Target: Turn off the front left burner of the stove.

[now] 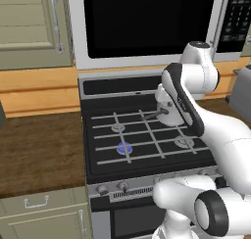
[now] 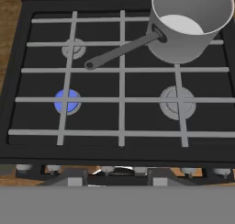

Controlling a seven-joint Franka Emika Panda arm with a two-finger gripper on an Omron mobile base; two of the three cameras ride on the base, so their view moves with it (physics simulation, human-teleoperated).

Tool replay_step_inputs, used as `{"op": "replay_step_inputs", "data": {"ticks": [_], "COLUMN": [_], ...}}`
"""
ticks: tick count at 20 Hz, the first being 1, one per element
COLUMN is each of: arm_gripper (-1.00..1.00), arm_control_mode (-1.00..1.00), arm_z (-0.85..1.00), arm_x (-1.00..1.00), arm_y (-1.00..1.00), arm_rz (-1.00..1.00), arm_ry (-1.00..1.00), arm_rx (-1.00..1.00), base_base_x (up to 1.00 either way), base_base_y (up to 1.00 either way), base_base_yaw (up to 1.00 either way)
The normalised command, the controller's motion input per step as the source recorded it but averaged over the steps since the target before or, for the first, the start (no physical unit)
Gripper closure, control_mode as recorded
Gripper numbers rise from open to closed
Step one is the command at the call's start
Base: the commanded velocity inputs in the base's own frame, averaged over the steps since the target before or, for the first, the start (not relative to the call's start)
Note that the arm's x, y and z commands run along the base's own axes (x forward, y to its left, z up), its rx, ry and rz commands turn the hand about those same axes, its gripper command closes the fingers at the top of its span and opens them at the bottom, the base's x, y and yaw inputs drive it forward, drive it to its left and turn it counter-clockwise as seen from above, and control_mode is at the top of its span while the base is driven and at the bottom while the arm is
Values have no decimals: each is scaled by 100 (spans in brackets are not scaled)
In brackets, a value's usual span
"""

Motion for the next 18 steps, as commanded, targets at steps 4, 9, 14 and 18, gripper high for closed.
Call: {"op": "replay_step_inputs", "data": {"ticks": [4, 9, 14, 18], "arm_gripper": [-100, -100, -100, -100], "arm_control_mode": [-100, -100, -100, -100], "arm_z": [-1, -2, -13, -32], "arm_x": [-26, -43, -71, -91], "arm_y": [16, 35, 53, 85], "arm_rz": [0, 4, 3, 8], "arm_ry": [-1, 0, 0, 0], "arm_rx": [-3, -8, -10, -15], "base_base_x": [0, 0, 0, 0], "base_base_y": [0, 0, 0, 0], "base_base_yaw": [0, 0, 0, 0]}}
